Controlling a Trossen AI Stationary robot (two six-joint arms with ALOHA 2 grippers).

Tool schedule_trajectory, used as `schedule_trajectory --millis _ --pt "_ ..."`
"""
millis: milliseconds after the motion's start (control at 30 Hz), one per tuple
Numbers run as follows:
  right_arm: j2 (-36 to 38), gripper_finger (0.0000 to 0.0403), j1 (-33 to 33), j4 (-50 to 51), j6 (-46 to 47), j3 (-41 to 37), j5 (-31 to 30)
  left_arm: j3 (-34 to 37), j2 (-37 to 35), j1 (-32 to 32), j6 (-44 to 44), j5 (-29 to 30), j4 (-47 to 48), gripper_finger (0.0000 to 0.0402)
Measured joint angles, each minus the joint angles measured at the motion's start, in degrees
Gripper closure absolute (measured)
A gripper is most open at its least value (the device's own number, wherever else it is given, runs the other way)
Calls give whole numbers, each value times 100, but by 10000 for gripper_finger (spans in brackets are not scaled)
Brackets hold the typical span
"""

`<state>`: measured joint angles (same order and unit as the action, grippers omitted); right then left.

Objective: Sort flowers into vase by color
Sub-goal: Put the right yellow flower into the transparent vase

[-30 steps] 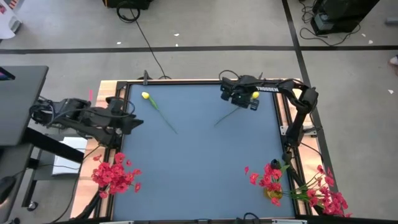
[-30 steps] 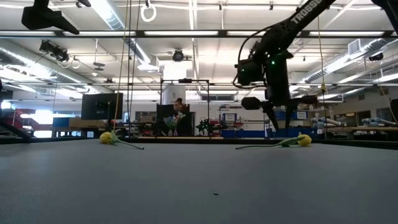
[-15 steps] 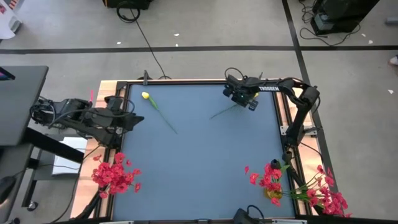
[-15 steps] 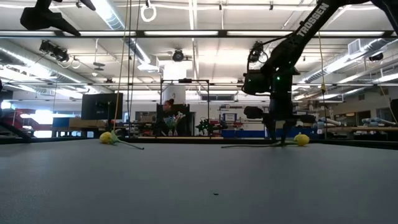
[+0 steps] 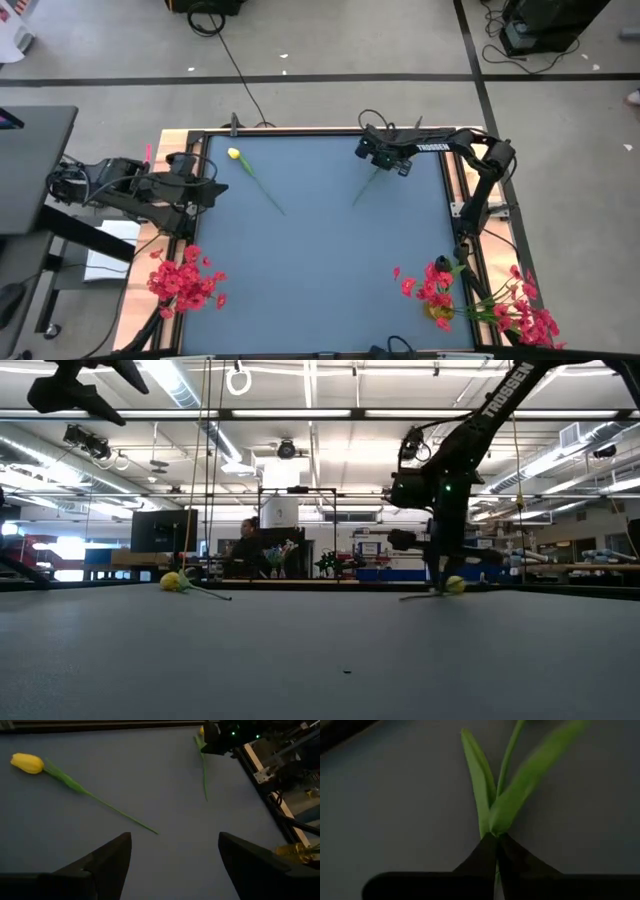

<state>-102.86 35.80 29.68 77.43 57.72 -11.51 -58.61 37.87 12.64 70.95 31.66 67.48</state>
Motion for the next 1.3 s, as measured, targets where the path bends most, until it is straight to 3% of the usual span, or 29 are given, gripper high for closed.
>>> schedule_trajectory --millis 133,300,433,600,767,933,1067,1300 --pt "124 396 -466 -861 -531 -1 288 0 0 0 -236 -152 -137 105" --pt "159 397 -1174 -2511 -1490 1 560 0 81 1 -1107 -740 -1034 105" --pt "165 397 -1726 -3975 -2253 1 897 0 232 0 -1540 -788 -1472 105" --pt "170 397 -2283 -5928 -3459 3 876 0 477 0 -1676 -791 -1547 105" --pt "172 397 -2619 -7287 -4387 8 1184 2 711 0 -2308 -781 -1876 103" --pt "176 397 -2814 -7677 -4935 12 1703 2 1019 -40 -3722 -796 -3100 88" --pt "178 397 -3001 -7776 -5526 14 1913 2 1306 -434 -4011 -893 -3560 72" --pt "178 397 -3242 -7834 -6235 96 1608 2 1794 -973 -4801 -1869 -4342 61"
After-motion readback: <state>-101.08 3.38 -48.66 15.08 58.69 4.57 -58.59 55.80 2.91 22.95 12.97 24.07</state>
